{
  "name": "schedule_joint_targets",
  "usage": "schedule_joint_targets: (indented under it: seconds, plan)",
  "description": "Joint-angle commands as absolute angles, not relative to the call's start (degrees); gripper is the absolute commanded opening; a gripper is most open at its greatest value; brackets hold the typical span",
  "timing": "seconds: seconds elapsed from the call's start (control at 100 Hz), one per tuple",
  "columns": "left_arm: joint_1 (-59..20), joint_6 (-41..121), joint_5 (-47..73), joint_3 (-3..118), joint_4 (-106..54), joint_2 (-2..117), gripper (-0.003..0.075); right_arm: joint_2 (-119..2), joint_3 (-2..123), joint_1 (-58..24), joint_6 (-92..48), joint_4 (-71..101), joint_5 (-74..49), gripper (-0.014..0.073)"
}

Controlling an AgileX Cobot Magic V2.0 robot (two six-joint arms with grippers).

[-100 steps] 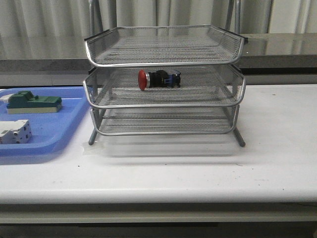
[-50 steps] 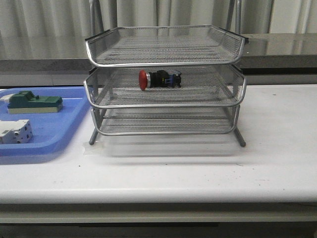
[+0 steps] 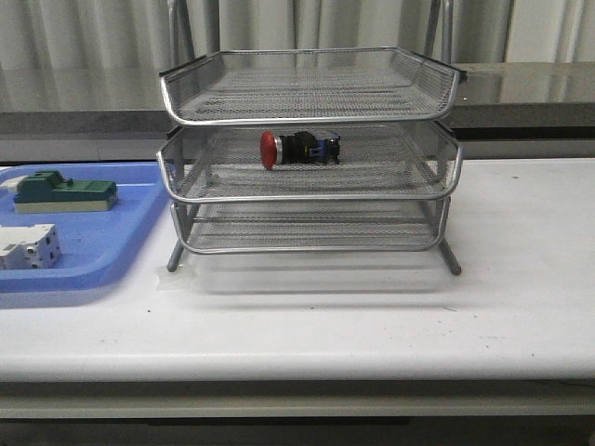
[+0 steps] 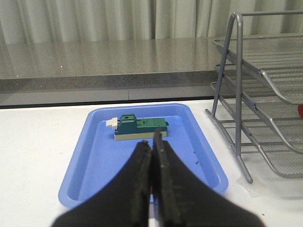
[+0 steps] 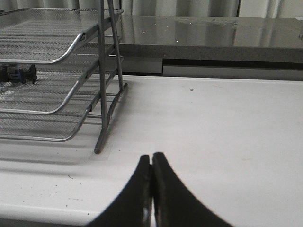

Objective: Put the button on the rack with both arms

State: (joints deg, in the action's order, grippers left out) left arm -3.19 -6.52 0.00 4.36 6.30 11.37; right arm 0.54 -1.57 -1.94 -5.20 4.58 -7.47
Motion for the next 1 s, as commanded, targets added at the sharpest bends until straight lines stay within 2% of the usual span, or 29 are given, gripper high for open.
schedule_joint_targets:
  seconds: [0.0,0.35,0.99]
  plan:
    - [-3.14,-7.71,-5.28,3.91,6.19,9.15,-0.002,1.51,-0.59,-1.52,-5.32,4.08,-2.56,-0.0061]
    - [-3.14,-7.74,-5.28,-1.96,6.19,-2.14,-0.002,1.51,-0.59,-1.52,-5.32,4.08,-2.56,-0.0061]
    - [-2.92,-7.74,-6.55,-2.51,6.19,-2.06,-0.002,1.51,-0.59,-1.52,-5.32,4.08,-2.56,-0.0061]
